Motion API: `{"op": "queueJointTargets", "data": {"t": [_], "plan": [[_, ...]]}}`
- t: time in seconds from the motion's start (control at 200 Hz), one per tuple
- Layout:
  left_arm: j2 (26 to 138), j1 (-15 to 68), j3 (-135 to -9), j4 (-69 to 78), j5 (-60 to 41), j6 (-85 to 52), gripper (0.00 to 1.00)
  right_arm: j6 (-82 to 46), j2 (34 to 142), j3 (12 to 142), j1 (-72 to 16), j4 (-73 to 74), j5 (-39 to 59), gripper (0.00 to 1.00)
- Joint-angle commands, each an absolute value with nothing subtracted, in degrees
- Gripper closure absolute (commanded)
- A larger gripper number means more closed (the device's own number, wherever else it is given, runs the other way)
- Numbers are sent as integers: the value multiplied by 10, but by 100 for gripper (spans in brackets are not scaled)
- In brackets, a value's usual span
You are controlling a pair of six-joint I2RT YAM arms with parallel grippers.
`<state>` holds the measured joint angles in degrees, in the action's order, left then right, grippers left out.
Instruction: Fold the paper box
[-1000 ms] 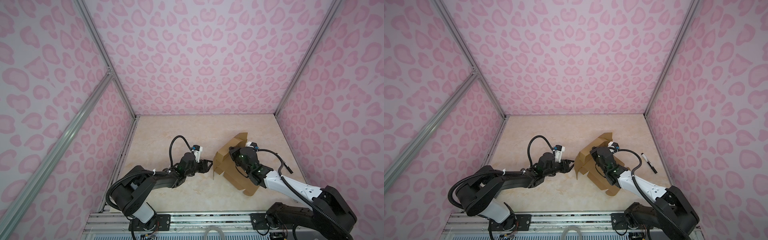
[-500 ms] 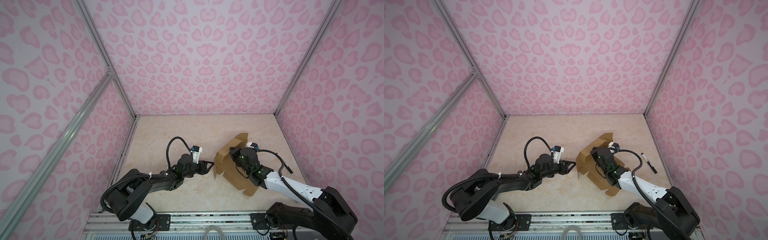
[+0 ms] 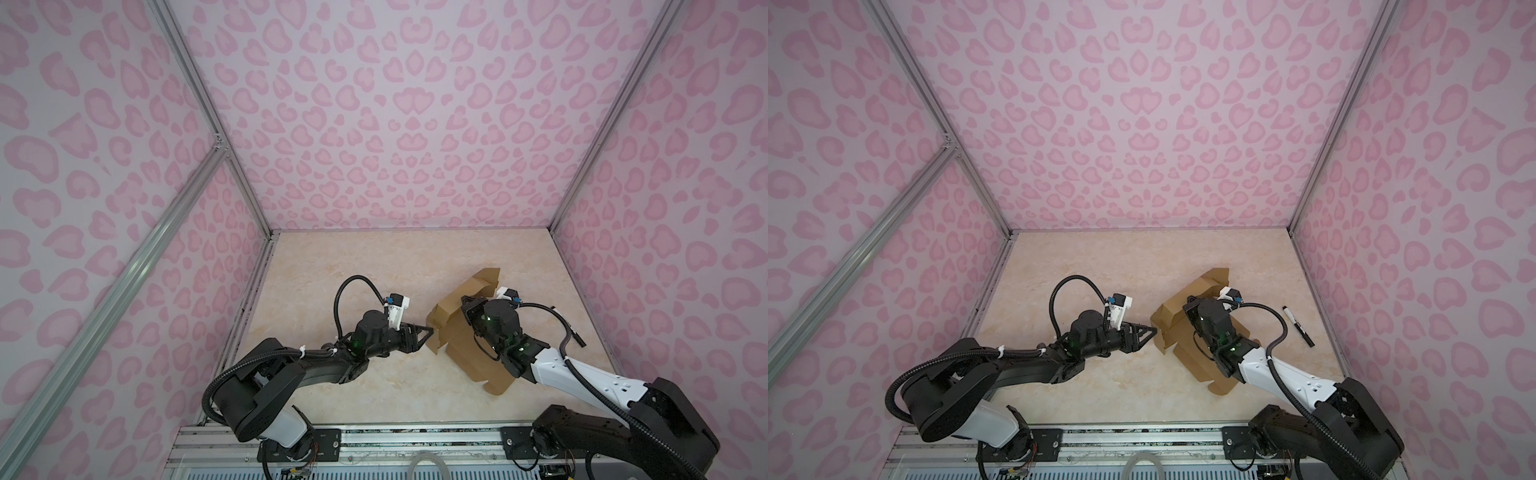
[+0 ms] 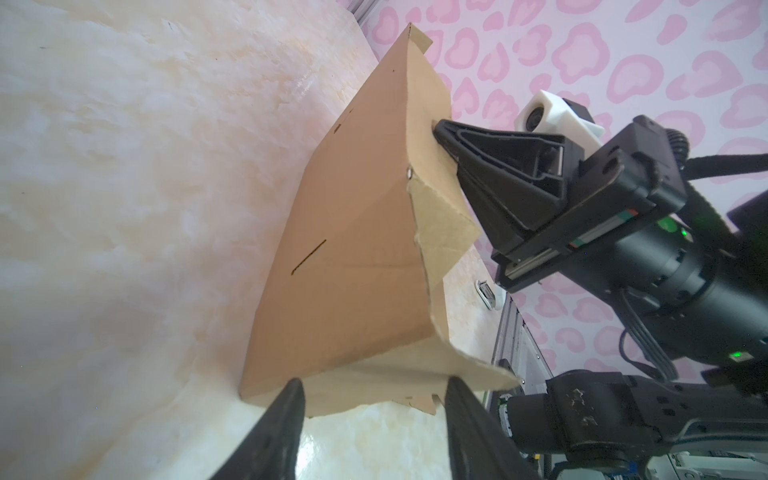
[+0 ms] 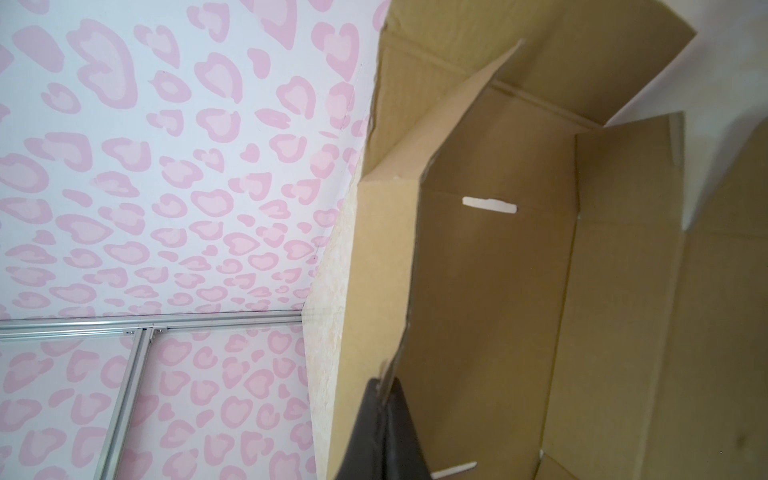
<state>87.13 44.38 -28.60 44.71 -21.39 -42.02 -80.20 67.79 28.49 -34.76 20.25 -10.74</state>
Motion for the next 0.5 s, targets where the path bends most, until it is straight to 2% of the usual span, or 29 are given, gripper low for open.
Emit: {"op": "queueJointTargets", "data": {"t": [0.0,0.26,0.495], "plan": [[875,445,-287,488,-230,-426,43,-801,678,279,-349,178,-111,100],[897,446,-289,502,-245,-402,45,-800,674,278,-349,178,-110,100],[909,446,-297,506,-252,-327,47,-800,673,276,-348,182,-108,100]]}}
